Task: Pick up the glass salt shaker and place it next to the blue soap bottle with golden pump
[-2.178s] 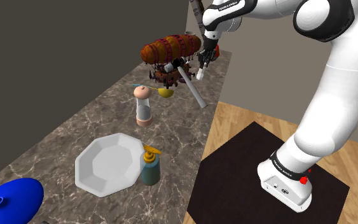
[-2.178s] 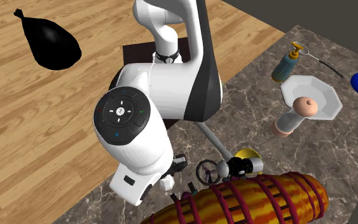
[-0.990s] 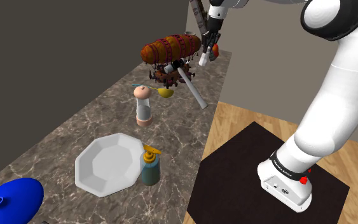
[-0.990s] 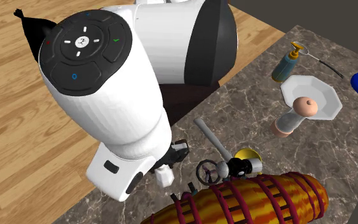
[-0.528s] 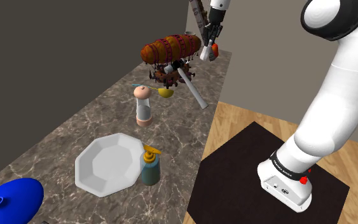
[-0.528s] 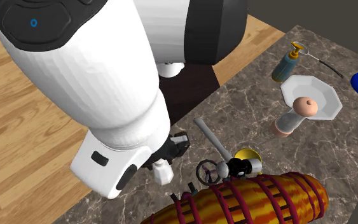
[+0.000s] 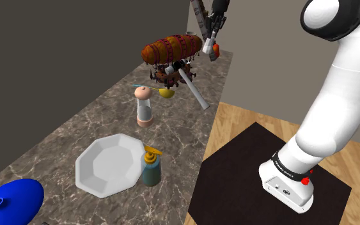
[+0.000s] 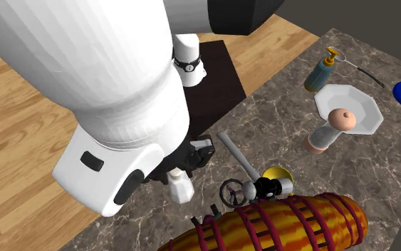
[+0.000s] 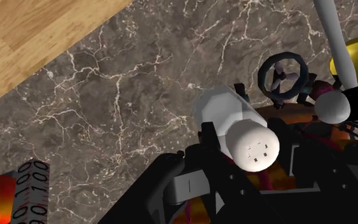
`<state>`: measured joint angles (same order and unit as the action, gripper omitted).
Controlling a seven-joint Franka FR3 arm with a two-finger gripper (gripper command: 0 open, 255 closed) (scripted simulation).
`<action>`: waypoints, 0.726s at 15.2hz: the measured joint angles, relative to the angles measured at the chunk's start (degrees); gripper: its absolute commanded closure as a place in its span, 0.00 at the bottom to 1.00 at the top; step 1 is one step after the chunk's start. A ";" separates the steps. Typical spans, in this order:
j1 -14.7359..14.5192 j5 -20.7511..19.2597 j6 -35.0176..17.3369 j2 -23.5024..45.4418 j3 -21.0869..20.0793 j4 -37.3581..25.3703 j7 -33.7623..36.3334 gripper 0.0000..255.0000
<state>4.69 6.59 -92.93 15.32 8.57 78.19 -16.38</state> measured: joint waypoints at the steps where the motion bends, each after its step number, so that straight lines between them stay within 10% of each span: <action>1: 0.06 0.03 0.83 0.21 0.02 -1.04 0.02 1.00; 11: -1.23 -0.46 5.57 -2.39 -0.56 -3.38 2.31 1.00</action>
<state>3.45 6.13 -87.36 12.93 8.00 74.82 -14.07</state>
